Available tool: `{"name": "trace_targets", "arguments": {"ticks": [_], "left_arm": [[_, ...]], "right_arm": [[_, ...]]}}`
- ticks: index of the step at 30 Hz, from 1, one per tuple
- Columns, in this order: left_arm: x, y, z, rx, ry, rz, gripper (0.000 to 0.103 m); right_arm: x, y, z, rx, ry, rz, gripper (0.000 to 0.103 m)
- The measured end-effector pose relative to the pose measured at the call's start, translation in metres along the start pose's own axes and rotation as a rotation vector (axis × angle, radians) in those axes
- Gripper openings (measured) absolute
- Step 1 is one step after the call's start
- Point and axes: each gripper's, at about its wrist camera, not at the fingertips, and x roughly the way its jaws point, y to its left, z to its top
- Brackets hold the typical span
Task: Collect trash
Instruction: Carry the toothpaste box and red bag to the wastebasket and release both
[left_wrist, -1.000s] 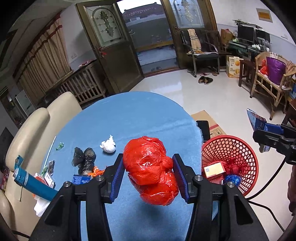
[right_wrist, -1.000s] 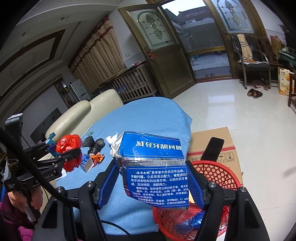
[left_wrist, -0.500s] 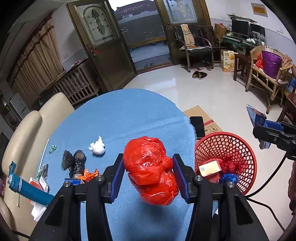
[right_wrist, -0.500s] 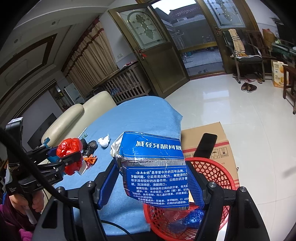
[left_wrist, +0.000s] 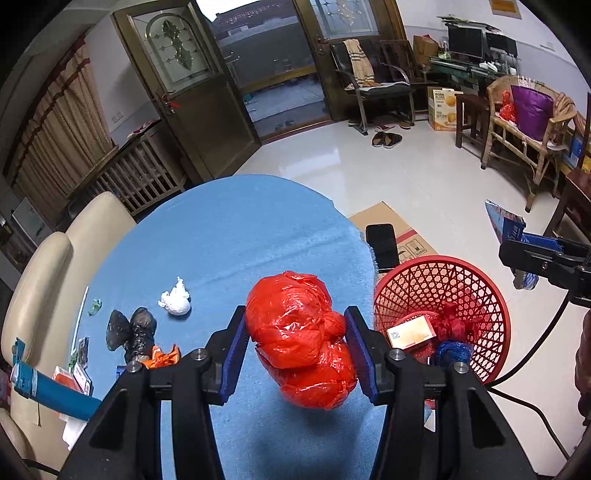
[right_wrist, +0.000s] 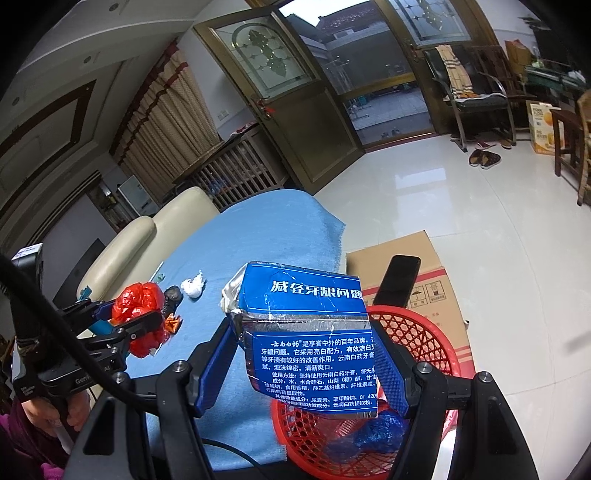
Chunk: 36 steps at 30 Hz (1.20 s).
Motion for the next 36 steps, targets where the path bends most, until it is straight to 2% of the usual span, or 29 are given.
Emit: {"name": "trace_targets", "arguments": {"ticks": [13, 23, 27, 33, 36], "left_arm": [[0.012, -0.023, 0.008, 0.051, 0.018, -0.023, 0.054], [0.024, -0.037, 0.011, 0.075, 0.047, -0.040, 0.054], [0.030, -0.041, 0.012, 0.068, 0.062, -0.078, 0.054], [0.037, -0.050, 0.013, 0.054, 0.087, -0.197, 0.057], [0.038, -0.055, 0.013, 0.059, 0.094, -0.237, 0.065]], "right_arm": [[0.004, -0.019, -0.004, 0.053, 0.008, -0.010, 0.073], [0.017, -0.041, -0.014, 0.115, 0.052, -0.001, 0.074], [0.022, -0.052, -0.018, 0.151, 0.073, 0.007, 0.074], [0.027, -0.072, -0.023, 0.230, 0.103, 0.056, 0.075], [0.027, -0.078, -0.024, 0.261, 0.098, 0.071, 0.075]]}}
